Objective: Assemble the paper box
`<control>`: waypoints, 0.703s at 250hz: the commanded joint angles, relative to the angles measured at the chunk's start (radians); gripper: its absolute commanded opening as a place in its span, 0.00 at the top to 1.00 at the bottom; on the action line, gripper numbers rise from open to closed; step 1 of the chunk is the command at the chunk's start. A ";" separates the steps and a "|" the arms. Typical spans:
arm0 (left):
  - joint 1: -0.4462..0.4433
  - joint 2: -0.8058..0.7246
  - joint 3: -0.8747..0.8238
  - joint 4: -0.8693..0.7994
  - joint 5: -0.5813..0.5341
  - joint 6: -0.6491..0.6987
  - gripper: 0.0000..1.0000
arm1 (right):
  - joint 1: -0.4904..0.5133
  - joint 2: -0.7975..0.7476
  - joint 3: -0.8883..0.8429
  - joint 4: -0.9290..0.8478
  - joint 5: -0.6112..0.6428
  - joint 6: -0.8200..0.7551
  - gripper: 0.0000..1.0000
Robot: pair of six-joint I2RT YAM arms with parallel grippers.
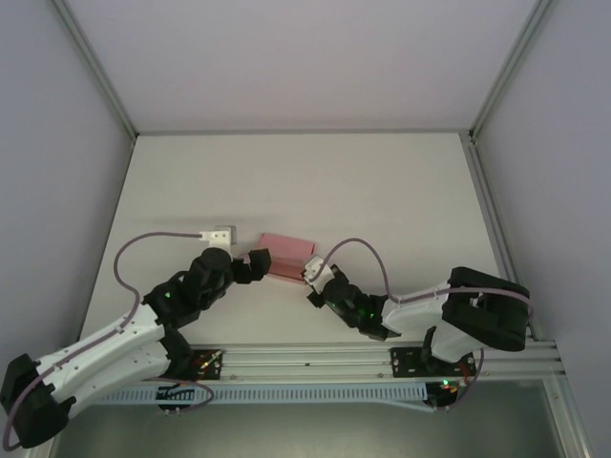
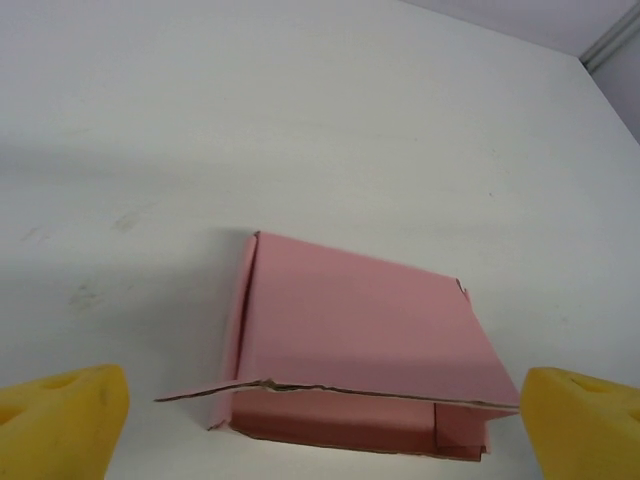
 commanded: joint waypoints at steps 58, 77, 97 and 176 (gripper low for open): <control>0.150 0.249 0.253 -0.195 0.040 0.000 0.00 | 0.011 -0.033 -0.015 -0.243 -0.019 -0.154 0.96; 0.228 0.348 0.279 -0.130 0.216 0.062 0.00 | 0.011 -0.033 -0.007 -0.277 -0.041 -0.183 0.95; 0.281 0.457 0.302 -0.074 0.356 0.110 0.00 | 0.011 -0.028 0.004 -0.314 -0.046 -0.194 0.93; 0.314 0.784 0.366 0.008 0.540 0.239 0.23 | 0.011 -0.032 -0.006 -0.324 -0.041 -0.196 0.88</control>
